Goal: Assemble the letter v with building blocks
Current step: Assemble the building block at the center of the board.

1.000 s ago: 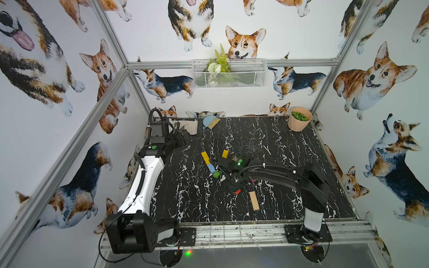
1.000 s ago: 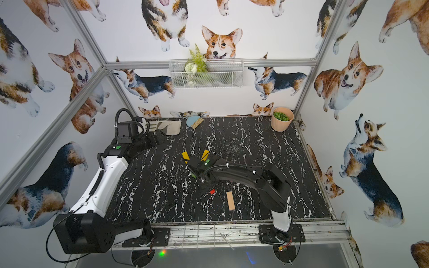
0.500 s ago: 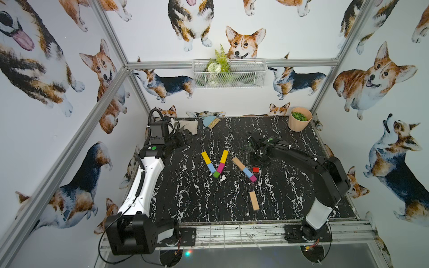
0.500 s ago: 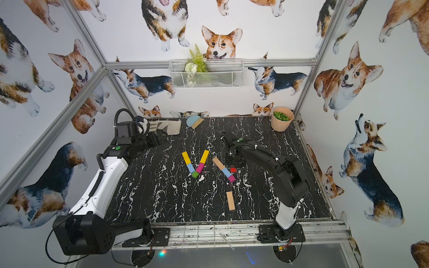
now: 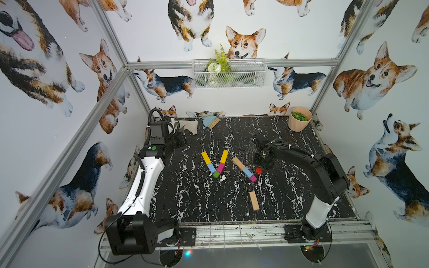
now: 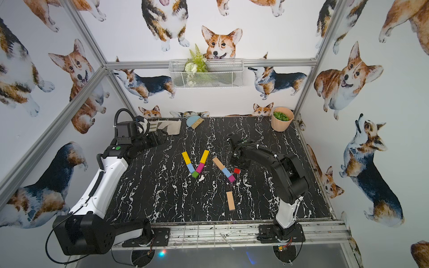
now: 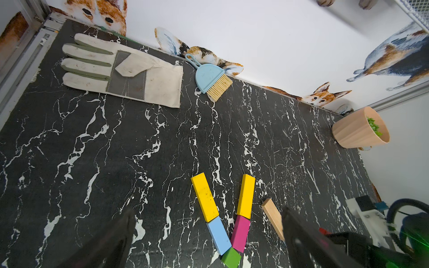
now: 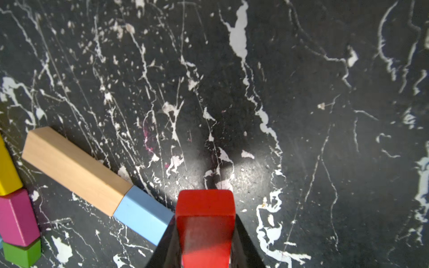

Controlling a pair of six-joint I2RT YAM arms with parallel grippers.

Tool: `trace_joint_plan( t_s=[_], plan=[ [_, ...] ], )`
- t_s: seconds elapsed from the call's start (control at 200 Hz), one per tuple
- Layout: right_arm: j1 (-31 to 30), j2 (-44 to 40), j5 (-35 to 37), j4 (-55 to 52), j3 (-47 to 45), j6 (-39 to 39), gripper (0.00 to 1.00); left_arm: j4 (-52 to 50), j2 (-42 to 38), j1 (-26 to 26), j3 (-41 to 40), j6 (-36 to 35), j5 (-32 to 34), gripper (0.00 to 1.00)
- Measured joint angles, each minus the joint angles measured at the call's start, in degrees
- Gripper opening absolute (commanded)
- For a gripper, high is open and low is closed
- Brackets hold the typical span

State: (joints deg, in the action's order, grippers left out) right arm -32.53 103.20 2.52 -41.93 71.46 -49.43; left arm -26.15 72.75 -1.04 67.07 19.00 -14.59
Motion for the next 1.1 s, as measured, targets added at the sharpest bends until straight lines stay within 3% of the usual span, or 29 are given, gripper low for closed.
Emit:
trace_joint_plan(
  t_s=[0.536,1.101],
  plan=[
    [0.44,4.17,0.9,2.47,0.39,-4.5,0.22,-0.04,0.02,-0.02,0.11,-0.02,-0.07,1.0],
    [0.66,5.29,0.76,4.2,-0.92,-7.43,0.33,-0.33,0.11,-0.02,0.42,-0.22,-0.04,1.0]
  ],
)
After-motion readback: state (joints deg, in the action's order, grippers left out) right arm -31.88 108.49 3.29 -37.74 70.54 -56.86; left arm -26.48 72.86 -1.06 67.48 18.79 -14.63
